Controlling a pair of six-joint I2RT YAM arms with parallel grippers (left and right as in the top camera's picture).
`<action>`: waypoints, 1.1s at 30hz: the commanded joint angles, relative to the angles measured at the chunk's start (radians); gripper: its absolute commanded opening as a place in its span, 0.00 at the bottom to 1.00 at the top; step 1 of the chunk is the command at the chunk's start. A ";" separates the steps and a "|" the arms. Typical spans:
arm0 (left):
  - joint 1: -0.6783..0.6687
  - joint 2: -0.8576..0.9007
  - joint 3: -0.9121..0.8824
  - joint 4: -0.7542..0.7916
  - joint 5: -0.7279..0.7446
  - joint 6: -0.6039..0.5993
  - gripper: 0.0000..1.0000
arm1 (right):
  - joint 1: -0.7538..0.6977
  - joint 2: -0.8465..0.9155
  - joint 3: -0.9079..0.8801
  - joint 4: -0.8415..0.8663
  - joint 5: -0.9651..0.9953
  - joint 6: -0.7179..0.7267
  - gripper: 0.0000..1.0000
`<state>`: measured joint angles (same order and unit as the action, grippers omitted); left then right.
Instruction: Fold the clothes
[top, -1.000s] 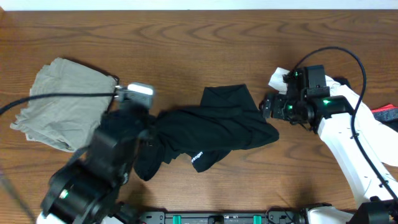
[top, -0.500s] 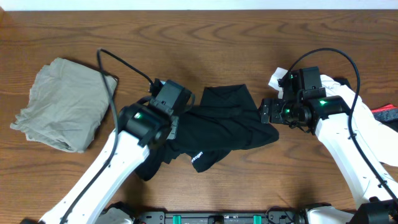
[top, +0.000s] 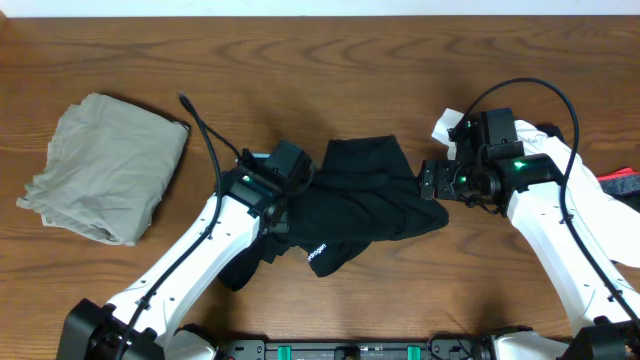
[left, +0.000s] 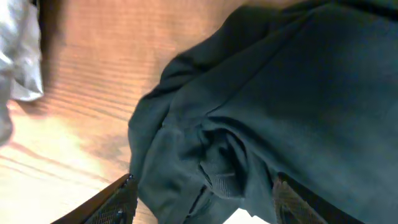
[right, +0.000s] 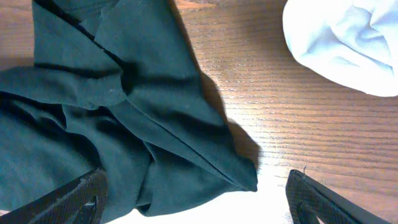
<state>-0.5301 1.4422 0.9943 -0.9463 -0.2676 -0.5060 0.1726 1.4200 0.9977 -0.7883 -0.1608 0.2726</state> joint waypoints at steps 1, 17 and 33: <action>0.024 0.002 -0.047 0.030 0.006 -0.053 0.70 | 0.004 -0.010 0.003 -0.002 0.007 -0.019 0.89; 0.029 0.014 -0.135 0.122 0.060 -0.080 0.59 | 0.004 -0.010 0.003 -0.018 0.007 -0.019 0.88; 0.030 0.043 -0.179 0.168 0.066 -0.069 0.06 | 0.004 -0.010 0.003 -0.020 0.007 -0.019 0.88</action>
<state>-0.5049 1.4796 0.8200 -0.7822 -0.2024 -0.5785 0.1726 1.4200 0.9977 -0.8066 -0.1600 0.2722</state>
